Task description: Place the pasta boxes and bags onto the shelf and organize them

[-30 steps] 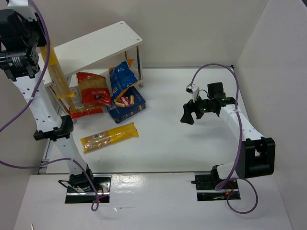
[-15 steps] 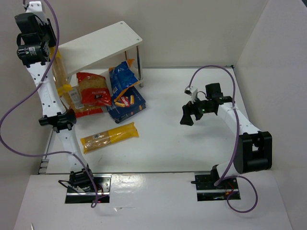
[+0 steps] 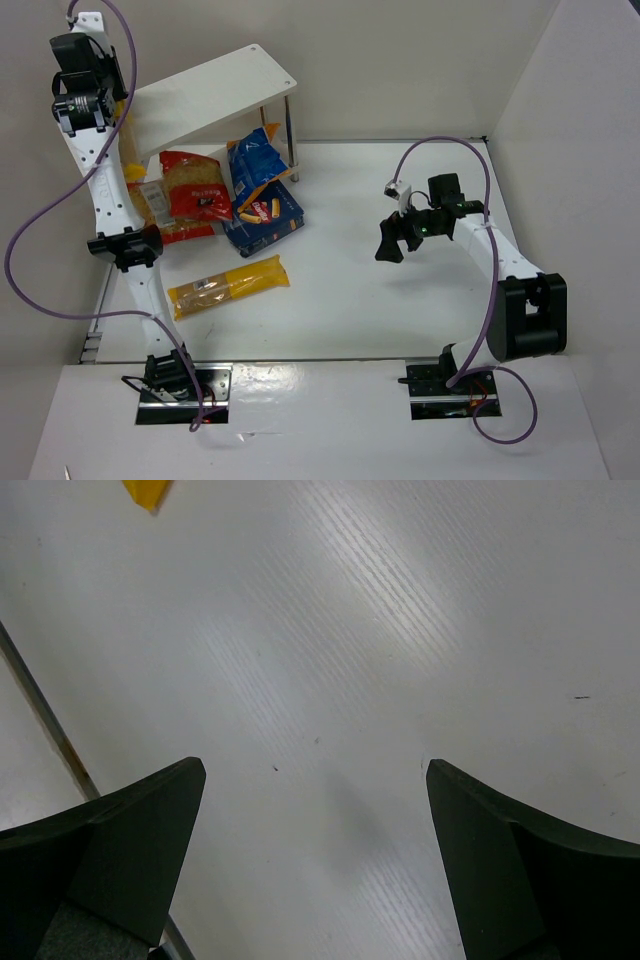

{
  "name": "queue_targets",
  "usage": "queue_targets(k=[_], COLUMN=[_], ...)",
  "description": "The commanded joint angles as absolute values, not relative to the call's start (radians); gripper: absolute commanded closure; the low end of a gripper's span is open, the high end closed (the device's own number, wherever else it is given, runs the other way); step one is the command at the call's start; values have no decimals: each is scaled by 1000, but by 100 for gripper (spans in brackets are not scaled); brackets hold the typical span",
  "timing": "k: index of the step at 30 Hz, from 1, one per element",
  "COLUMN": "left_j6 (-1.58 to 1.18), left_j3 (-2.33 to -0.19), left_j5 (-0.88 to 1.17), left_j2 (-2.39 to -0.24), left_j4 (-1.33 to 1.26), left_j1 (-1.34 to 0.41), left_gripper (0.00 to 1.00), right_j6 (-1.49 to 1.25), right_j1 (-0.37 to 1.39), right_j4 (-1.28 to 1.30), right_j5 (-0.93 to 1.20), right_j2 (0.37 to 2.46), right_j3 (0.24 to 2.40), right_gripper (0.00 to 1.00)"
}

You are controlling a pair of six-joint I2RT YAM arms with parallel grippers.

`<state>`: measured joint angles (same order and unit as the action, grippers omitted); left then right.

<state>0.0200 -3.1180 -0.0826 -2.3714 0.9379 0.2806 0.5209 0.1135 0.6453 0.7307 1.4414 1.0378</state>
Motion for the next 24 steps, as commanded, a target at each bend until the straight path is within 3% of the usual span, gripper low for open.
queue_targets(k=[1, 11, 18, 20, 24], left_j6=[48, 28, 28, 28, 28], left_j3=[-3135, -3135, -3135, -3135, -3135], left_j5=[-104, -83, -74, -74, -64], left_j2=[-2405, -2387, -2333, -2324, -2315], left_j4=[948, 977, 1008, 1008, 1026], left_j1=[285, 285, 285, 285, 285], left_gripper=[100, 99, 77, 77, 55], right_j6=[541, 541, 532, 532, 532], right_j1=[118, 118, 118, 118, 118], right_j4=[658, 658, 658, 658, 658], right_j5=[758, 758, 758, 758, 767], right_j2=[1442, 1442, 1442, 1442, 1442], right_j3=[1043, 1043, 1043, 1043, 1043], right_gripper=[0, 0, 0, 0, 0])
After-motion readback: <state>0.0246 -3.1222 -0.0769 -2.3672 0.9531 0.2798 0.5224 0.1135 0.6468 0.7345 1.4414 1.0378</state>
